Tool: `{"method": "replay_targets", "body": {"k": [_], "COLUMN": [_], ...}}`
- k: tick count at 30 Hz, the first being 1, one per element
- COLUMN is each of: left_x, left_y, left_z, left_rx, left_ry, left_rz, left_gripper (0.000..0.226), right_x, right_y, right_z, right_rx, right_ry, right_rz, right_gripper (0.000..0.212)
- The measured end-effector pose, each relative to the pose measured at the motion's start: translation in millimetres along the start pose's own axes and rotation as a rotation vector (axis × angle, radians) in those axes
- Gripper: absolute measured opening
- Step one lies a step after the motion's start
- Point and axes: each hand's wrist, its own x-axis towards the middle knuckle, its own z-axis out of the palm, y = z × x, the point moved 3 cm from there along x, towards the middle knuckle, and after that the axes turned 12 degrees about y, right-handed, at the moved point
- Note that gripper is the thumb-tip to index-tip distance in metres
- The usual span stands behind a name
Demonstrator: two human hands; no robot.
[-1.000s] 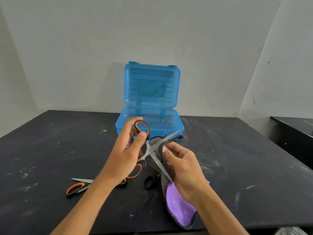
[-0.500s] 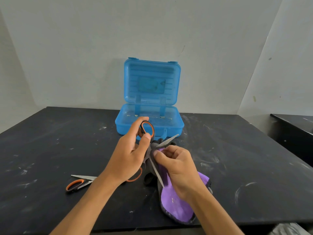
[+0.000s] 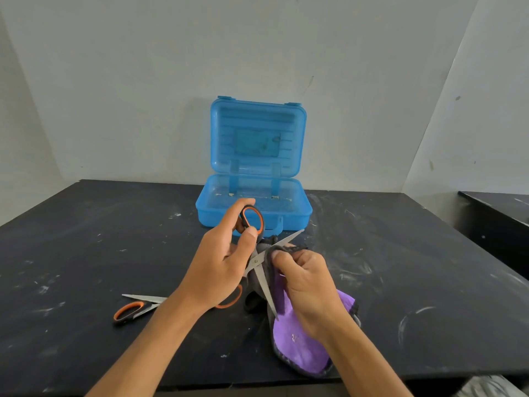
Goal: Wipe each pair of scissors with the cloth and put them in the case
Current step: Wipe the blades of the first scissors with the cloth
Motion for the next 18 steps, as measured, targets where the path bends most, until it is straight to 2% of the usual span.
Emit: {"method": "replay_targets", "body": {"k": [2, 7, 12, 13, 16, 18], "left_x": [-0.6, 0.0, -2.4, -2.0, 0.2, 0.2], "left_y": [1.0, 3.9, 5.1, 5.0, 4.5, 4.6], "left_z": [1.2, 1.9, 1.8, 1.9, 2.0, 1.9], "left_rx": [0.0, -0.009, -0.03, -0.029, -0.016, -0.008], "left_ry": [0.003, 0.003, 0.012, 0.014, 0.017, 0.011], "left_rz": [-0.001, -0.007, -0.013, -0.015, -0.009, 0.004], "left_gripper": [0.036, 0.036, 0.036, 0.035, 0.036, 0.037], "right_x": [0.4, -5.2, -1.3, -1.2, -2.8, -2.7], "right_y": [-0.5, -10.4, -11.1, -10.8, -12.7, -11.2], "right_z": [-2.5, 1.0, -1.9, -1.4, -1.2, -3.0], "right_rx": [-0.044, 0.034, -0.114, -0.106, -0.029, -0.022], "right_ry": [0.028, -0.011, 0.079, 0.067, -0.042, -0.067], "right_rz": [-0.002, 0.015, -0.033, -0.036, -0.046, -0.05], "right_gripper": [0.03, 0.019, 0.051, 0.048, 0.014, 0.014]}}
